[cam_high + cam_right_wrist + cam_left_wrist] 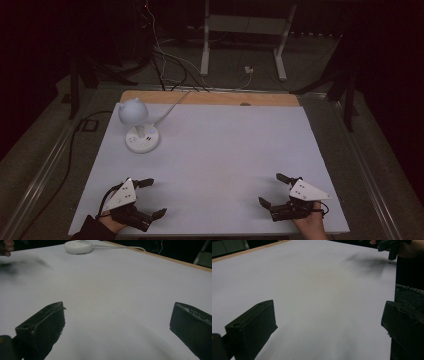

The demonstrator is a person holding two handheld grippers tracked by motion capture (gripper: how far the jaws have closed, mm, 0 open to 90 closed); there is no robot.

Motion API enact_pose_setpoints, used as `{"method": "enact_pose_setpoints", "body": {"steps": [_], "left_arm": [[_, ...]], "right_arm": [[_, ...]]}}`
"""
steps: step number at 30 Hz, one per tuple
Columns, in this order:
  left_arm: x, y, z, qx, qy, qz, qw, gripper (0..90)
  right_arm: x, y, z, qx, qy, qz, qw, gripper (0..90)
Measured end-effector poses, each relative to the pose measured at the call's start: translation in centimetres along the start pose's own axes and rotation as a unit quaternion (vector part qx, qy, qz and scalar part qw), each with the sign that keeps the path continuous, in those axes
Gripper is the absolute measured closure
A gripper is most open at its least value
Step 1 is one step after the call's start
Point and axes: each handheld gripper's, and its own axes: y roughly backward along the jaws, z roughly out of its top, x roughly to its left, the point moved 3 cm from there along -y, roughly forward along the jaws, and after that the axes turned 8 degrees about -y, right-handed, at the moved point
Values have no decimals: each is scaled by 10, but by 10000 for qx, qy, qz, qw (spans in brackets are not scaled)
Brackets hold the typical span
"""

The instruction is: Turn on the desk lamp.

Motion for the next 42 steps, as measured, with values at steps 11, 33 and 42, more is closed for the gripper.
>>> {"method": "enact_pose_setpoints", "body": {"steps": [11, 33, 42], "left_arm": [[-3, -2, 0, 30, -77, -98, 9999, 3], [-8, -3, 2, 353, -243, -289, 9987, 3], [-13, -4, 9, 353, -319, -412, 9980, 2]], "right_arm": [[2, -1, -1, 33, 111, -39, 9999, 0], [2, 4, 4, 12, 36, 44, 10000, 0], [3, 5, 4, -6, 39, 43, 10000, 0]]}}
